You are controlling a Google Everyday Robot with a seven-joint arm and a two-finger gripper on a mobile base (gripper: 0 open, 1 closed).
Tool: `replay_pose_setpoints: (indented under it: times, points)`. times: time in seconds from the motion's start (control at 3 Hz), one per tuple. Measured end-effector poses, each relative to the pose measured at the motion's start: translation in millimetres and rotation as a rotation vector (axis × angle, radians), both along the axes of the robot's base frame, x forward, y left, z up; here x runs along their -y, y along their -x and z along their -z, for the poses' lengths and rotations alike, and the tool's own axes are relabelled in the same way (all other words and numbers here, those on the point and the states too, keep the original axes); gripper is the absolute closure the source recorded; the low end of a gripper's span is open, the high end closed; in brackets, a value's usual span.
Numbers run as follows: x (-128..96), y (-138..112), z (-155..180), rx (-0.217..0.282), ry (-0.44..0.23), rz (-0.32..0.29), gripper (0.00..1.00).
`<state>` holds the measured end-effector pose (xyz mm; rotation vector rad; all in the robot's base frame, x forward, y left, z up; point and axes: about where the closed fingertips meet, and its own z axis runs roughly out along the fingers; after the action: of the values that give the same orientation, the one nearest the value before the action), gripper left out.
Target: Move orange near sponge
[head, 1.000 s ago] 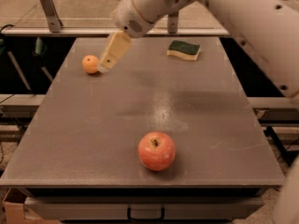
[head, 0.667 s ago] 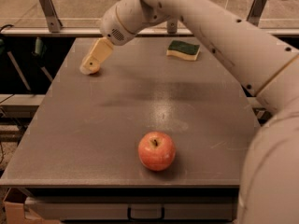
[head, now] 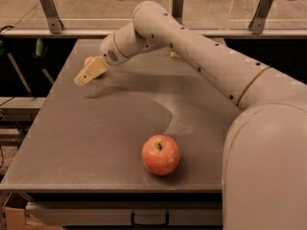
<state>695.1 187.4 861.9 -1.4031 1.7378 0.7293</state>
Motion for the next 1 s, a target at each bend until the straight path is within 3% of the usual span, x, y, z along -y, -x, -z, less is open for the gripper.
replay_pose_setpoints:
  times: [0.33,0.67,1.0]
  points:
    - [3,-10,15,-0.029,-0.024,0.041,0.24]
    - [16,-14,13,-0.024,-0.057,0.088,0.46]
    - [41,-13,8,-0.016,-0.084,0.153,0.7]
